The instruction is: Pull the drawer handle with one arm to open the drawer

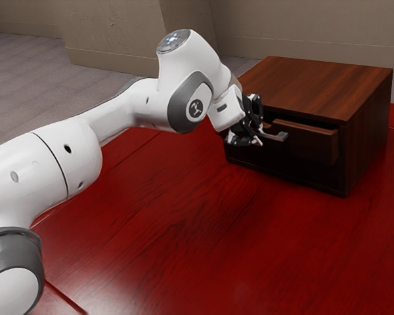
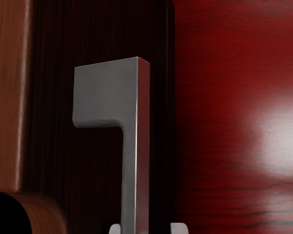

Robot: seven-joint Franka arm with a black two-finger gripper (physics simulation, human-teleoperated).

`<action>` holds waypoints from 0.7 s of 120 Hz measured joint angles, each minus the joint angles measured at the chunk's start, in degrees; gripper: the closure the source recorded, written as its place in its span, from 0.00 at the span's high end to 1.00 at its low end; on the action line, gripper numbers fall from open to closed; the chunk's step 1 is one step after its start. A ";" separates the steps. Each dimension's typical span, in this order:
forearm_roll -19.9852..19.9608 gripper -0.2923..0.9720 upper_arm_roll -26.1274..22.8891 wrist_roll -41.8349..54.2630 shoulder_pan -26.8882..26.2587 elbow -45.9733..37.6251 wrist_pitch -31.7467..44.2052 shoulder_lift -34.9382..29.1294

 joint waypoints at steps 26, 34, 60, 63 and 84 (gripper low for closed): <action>-0.91 0.14 0.52 -0.47 -0.21 -0.34 -0.05 -0.26; -0.94 0.13 0.52 -0.59 -0.20 -0.39 -0.10 -0.38; -1.92 0.16 1.52 -1.00 -0.66 -0.49 -0.68 -0.55; -1.99 0.16 1.54 -1.04 -0.66 -0.50 -0.75 -0.60; -2.67 0.15 2.16 -1.38 -0.95 -1.46 -1.63 -1.56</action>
